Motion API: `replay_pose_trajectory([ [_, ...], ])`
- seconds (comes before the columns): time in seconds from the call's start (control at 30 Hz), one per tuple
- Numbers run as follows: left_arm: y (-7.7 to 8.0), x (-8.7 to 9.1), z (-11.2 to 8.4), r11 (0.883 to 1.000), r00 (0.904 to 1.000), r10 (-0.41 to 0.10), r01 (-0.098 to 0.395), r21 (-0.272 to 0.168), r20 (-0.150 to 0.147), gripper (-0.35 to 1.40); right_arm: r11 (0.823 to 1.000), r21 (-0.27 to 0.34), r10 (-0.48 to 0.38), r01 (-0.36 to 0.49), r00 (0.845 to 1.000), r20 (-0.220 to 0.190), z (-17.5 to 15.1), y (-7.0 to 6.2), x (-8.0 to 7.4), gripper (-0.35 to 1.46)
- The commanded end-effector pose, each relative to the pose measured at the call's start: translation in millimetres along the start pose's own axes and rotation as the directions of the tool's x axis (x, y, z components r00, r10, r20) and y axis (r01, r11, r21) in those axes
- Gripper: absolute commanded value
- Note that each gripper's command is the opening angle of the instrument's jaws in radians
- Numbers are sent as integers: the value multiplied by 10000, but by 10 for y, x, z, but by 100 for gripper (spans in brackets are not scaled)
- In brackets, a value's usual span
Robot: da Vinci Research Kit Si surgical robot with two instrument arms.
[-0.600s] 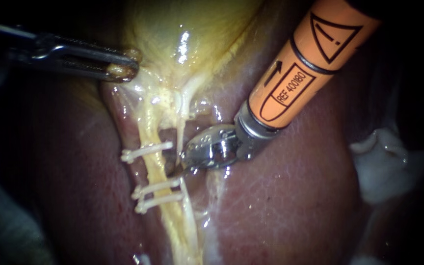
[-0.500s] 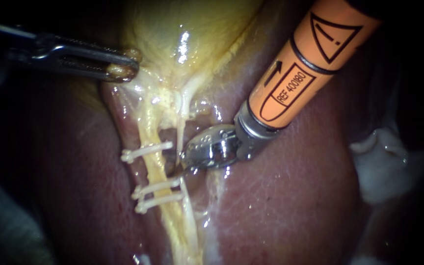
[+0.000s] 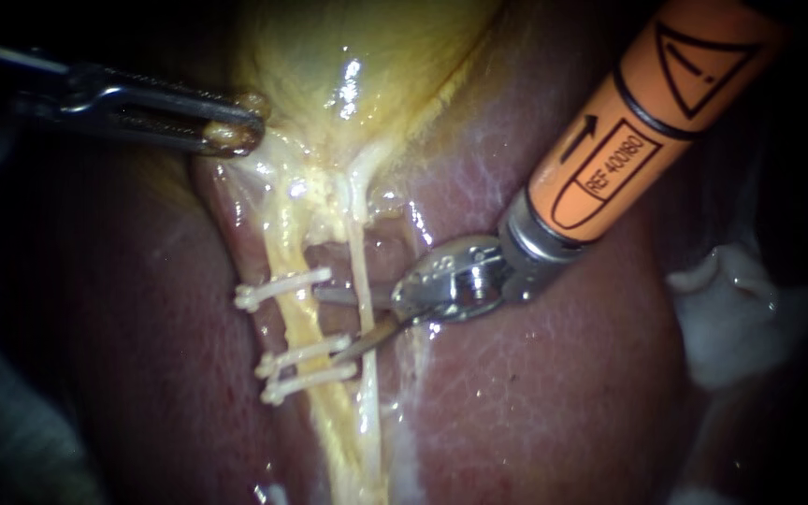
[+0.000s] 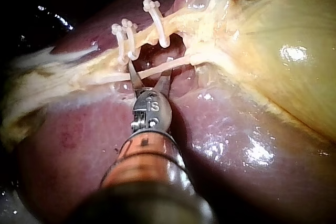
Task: Go to the cutting position left tube
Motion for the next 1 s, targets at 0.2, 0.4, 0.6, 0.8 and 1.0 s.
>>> replay_pose_trajectory([
  [0.2, 0, 0, 0, 10000, 10000, 2, -2, -4, 1, -35, 10000, 10, 55, -55, 10000, -11, -15, 0, -7, 114],
  [0.4, 0, 0, 0, 10000, 10000, 2, -2, -4, 1, -35, 9999, 60, 150, -150, 9999, -14, -26, -2, -13, 118],
  [0.6, 0, 0, 0, 10000, 10000, 2, -2, -4, 1, -35, 9976, 292, 635, -630, 9979, -145, -44, -2, -13, 125],
  [0.8, 0, 0, -1, 10000, 10000, 3, -3, -6, 2, -35, 9843, 1113, 1439, -1368, 9878, -589, -62, -3, -7, 135],
  [1.0, 0, 0, 0, 10000, 10000, 2, -2, -5, 2, -35, 9564, 2118, 2186, -2008, 9737, -641, -61, -7, 0, 140],
])
